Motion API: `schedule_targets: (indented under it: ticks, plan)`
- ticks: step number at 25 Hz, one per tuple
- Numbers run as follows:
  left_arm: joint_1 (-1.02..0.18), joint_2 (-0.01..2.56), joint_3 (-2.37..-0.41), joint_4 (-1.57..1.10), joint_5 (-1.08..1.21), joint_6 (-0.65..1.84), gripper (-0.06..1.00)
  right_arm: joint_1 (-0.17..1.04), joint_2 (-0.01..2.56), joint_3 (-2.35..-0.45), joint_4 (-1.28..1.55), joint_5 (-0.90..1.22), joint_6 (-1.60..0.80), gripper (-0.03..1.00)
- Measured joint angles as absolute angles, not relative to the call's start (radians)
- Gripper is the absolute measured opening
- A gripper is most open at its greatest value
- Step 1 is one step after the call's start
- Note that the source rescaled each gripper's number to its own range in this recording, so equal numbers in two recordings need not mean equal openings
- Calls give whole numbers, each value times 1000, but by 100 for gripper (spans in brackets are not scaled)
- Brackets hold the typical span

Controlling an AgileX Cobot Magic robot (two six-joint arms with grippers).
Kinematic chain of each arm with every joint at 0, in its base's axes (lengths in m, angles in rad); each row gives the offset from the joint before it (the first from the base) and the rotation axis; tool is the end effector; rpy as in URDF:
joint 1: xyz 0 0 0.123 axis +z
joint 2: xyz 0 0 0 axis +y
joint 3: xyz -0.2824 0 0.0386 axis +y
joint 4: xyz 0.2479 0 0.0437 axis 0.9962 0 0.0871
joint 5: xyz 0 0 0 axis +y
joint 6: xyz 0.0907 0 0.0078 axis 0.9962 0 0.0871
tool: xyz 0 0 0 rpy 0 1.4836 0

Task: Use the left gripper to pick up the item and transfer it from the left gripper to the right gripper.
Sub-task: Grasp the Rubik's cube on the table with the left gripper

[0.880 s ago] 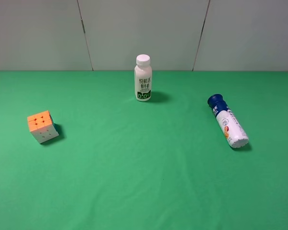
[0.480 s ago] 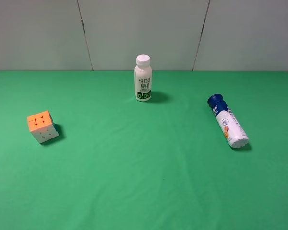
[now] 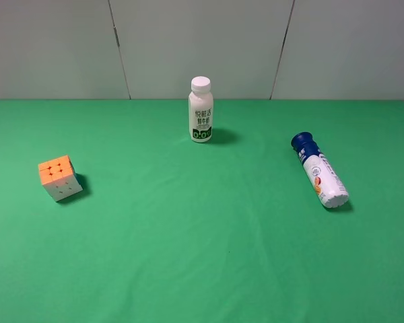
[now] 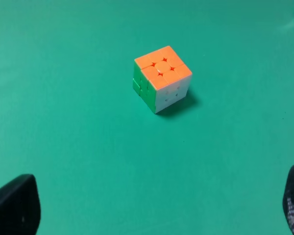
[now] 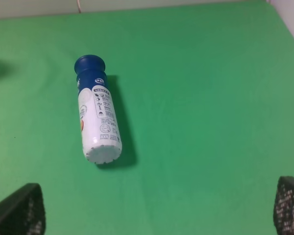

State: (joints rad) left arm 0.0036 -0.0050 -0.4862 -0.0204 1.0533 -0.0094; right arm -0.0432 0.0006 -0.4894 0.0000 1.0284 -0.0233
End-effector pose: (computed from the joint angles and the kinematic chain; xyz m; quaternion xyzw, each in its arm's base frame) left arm -0.0037 -0.0016 0.2739 -0.0052 0.8535 -0.0117 0.5209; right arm -0.0022 0.0001 0.2768 0.0084 0.8476 -0.0176 0.5302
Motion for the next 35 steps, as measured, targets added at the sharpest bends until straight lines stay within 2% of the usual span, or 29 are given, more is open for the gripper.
schedule_targets:
  ticks: [14, 24, 35]
  plan:
    - [4, 20, -574, 0, 1117, -49, 100, -43, 1, -489, 0, 1028, -23, 100]
    - [4, 406, -668, 5, 1124, -62, 100, -43, 1, -489, 0, 1028, -23, 100]
    - [4, 846, -724, -9, 966, -93, 100, -43, 1, -489, 0, 1028, -23, 100]
